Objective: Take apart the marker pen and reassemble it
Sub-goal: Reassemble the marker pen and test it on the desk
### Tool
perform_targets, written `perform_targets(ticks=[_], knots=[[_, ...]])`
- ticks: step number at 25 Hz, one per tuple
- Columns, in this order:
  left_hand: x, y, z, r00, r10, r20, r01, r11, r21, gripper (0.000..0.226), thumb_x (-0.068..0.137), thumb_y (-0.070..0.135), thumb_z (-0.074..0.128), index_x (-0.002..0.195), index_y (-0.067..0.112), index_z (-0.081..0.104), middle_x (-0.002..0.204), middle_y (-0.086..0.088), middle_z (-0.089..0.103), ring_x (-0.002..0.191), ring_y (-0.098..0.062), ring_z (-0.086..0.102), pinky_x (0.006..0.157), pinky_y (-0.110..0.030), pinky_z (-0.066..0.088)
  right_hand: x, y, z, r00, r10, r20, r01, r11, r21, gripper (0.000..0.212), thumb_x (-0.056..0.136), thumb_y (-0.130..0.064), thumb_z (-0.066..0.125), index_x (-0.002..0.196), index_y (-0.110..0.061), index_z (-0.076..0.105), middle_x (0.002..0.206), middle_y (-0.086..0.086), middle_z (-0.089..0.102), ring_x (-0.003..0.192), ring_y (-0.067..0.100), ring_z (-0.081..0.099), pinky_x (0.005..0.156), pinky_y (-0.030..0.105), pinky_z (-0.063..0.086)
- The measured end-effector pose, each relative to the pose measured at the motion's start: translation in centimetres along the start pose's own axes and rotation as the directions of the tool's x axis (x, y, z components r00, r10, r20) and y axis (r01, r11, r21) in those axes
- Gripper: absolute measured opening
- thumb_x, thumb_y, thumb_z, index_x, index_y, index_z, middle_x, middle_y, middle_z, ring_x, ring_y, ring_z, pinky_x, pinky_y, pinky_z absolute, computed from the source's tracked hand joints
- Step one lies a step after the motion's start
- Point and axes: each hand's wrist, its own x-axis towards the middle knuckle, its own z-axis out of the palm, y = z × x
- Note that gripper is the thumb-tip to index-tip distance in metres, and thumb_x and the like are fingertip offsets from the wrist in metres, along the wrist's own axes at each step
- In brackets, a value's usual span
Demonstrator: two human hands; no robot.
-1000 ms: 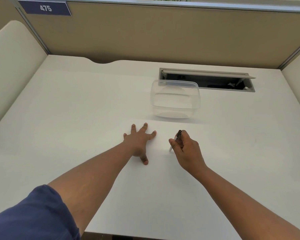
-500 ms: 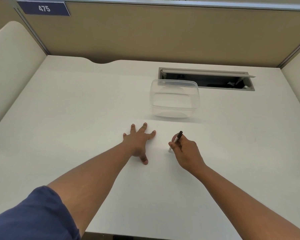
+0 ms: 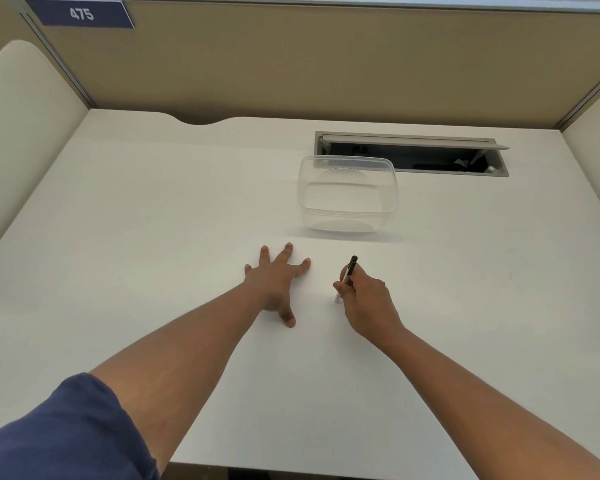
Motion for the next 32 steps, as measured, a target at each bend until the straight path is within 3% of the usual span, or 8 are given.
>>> perform_targets(ticks=[6,9,14,16,20,25,29,32], knots=[[0.1,0.0,0.0,1.0,-0.003,0.002,0.003,1.0,0.001,0.142,0.052,0.044,0.096,0.155,0.051,-0.002,0.167,0.008,-0.022,0.15,-0.042,-0.023,0.113,-0.074,0.011,0.0,-0.3,-0.5,0.995,-0.079,-0.066,0.083,0.996,0.046,0.013,0.101,-0.021,0.053,0.09,-0.023,0.048,0.062,-0.017,0.057,0.065,-0.004,0.055,0.063,0.032,0.037],[0.0,0.0,0.0,1.0,0.0,0.004,0.001,1.0,-0.015,0.141,0.053,0.042,0.096,0.155,0.051,-0.001,0.167,0.008,-0.022,0.15,-0.042,-0.024,0.113,-0.074,0.01,0.1,-0.2,-0.6,0.992,-0.108,-0.066,0.111,0.993,0.036,0.01,0.102,-0.022,0.052,0.093,-0.021,0.048,0.066,-0.033,0.058,0.062,-0.003,0.056,0.057,0.023,0.032],[-0.1,0.0,-0.2,1.0,0.003,0.013,-0.003,1.0,-0.01,0.141,0.054,0.043,0.096,0.155,0.051,-0.002,0.167,0.008,-0.023,0.15,-0.042,-0.024,0.114,-0.073,0.01,0.1,0.2,-1.0,0.99,-0.119,-0.079,0.122,0.992,0.044,0.007,0.102,-0.024,0.052,0.096,-0.025,0.048,0.068,-0.035,0.059,0.06,-0.002,0.056,0.053,0.018,0.031],[-0.2,0.1,-0.2,1.0,0.004,0.014,-0.004,1.0,-0.005,0.141,0.054,0.043,0.096,0.155,0.051,-0.002,0.167,0.007,-0.023,0.15,-0.042,-0.024,0.114,-0.073,0.01,0.0,0.3,-1.1,0.99,-0.115,-0.082,0.12,0.991,0.065,0.008,0.102,-0.025,0.052,0.097,-0.028,0.047,0.069,-0.032,0.06,0.06,0.002,0.055,0.054,0.023,0.035],[-0.4,0.1,-0.3,1.0,0.001,0.017,-0.001,1.0,0.003,0.14,0.056,0.044,0.095,0.155,0.051,-0.003,0.167,0.007,-0.024,0.15,-0.042,-0.024,0.115,-0.073,0.009,0.3,0.2,-1.7,0.988,-0.109,-0.113,0.12,0.988,0.094,0.01,0.1,-0.027,0.055,0.094,-0.03,0.048,0.065,-0.005,0.055,0.058,0.01,0.047,0.057,0.029,0.039],[-0.6,0.5,-0.1,1.0,-0.004,0.03,0.005,1.0,-0.019,0.137,0.06,0.039,0.094,0.157,0.045,-0.003,0.167,0.004,-0.023,0.151,-0.04,-0.023,0.117,-0.069,0.005,0.3,-0.1,-2.2,0.993,-0.097,-0.072,0.103,0.992,0.079,0.007,0.101,-0.026,0.054,0.096,-0.026,0.05,0.061,-0.01,0.052,0.055,0.011,0.046,0.054,0.031,0.041],[-0.7,2.7,1.4,0.971,0.106,-0.216,-0.15,0.968,-0.199,0.104,0.07,0.045,0.086,0.155,0.035,0.028,0.165,0.001,0.023,0.152,-0.028,0.018,0.119,-0.047,0.027,0.2,-0.2,-2.2,0.99,-0.119,-0.073,0.123,0.991,0.059,0.007,0.1,-0.025,0.056,0.095,-0.023,0.051,0.065,-0.029,0.057,0.055,0.007,0.049,0.055,0.026,0.038],[-0.9,5.0,2.5,0.914,0.138,-0.382,-0.314,0.836,-0.449,0.059,0.08,0.038,0.08,0.135,0.039,0.056,0.134,0.007,0.057,0.126,-0.015,0.051,0.103,-0.035,0.044,0.2,-0.3,-2.4,0.986,-0.142,-0.092,0.148,0.987,0.059,0.009,0.099,-0.027,0.057,0.093,-0.025,0.05,0.064,-0.017,0.056,0.055,0.007,0.05,0.053,0.017,0.036]])
